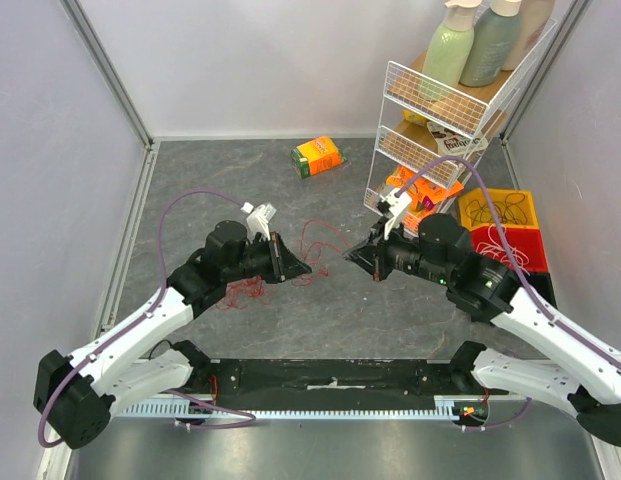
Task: Untangle the cables
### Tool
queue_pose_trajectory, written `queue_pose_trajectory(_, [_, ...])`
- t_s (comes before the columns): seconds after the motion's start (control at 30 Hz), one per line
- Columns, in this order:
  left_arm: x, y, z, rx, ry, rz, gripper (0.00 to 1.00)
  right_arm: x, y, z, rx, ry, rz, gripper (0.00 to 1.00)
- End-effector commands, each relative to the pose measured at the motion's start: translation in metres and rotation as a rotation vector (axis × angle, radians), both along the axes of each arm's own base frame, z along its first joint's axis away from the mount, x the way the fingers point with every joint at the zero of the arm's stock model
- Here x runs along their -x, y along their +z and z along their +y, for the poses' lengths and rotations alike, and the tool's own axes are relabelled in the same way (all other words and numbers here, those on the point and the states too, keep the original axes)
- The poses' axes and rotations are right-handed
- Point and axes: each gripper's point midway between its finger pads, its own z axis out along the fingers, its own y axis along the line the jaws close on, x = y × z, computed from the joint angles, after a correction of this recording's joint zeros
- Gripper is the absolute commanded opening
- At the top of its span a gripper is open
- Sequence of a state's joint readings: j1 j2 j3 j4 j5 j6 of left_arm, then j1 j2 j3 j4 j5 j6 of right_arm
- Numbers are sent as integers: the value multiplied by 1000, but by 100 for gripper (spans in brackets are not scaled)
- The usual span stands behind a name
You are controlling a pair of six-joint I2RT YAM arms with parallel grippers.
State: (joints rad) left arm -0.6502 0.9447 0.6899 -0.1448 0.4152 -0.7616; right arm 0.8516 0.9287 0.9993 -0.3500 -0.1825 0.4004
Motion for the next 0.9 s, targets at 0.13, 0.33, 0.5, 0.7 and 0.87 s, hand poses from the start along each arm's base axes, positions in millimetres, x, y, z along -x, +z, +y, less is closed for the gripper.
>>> queue_pose_trajectory(0.13, [-10,-7,7,-67,41,-37,9,-43,-9,-107,241,-564,-48,0])
queue_pose_trajectory(0.33, [-8,3,3,-57,-10,-83,40,-51,-13,-168,333,-910,-29,0])
queue_pose_trajectory(0.5, [-6,19,12,-72,5,-152,68,-40,14,-251,421,-1310,-75,0])
queue_pose_trajectory(0.7, [1,25,25,-87,21,-207,78,-28,14,-324,625,-1602,-37,0])
queue_pose_trajectory(0.87, [6,28,29,-79,22,-209,79,-10,14,-379,674,-1849,59,0])
